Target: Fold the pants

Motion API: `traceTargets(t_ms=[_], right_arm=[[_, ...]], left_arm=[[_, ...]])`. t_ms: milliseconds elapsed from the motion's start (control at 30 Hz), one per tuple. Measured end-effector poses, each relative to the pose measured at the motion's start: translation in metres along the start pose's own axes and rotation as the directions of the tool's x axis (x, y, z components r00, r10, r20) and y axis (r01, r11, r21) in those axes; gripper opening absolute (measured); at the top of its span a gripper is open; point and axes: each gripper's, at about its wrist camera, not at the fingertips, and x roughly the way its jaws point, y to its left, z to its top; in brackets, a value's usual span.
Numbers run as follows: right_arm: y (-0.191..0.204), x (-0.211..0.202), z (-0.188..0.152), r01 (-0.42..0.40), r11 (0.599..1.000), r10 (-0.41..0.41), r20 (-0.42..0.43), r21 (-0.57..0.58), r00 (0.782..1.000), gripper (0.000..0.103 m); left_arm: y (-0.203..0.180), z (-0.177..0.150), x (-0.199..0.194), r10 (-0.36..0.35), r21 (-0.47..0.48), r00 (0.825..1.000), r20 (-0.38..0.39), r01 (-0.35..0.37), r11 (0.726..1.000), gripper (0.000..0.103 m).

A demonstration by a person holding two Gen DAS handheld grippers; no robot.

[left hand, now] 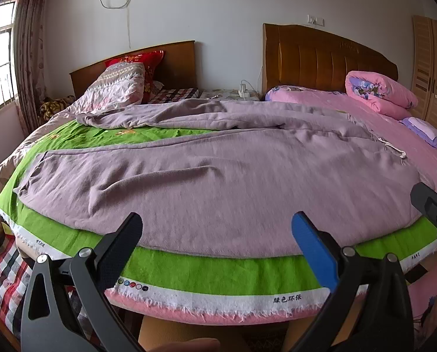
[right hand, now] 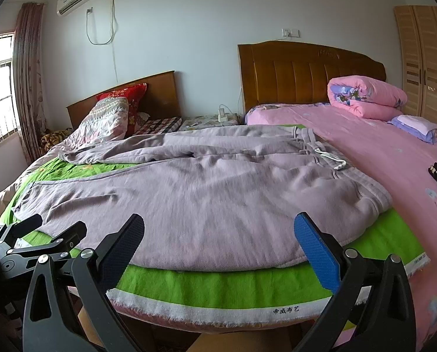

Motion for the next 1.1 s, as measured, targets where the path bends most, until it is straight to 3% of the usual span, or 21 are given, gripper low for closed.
traceTargets(t_ms=[1100], right_arm=[[-0.002, 0.004, -0.008, 0.0, 1.0, 0.0, -0.025, 0.013, 1.0, 0.099]], left_arm=[[0.002, -0.007, 0.006, 0.002, 0.002, 1.0, -0.03, -0.002, 1.0, 0.102]])
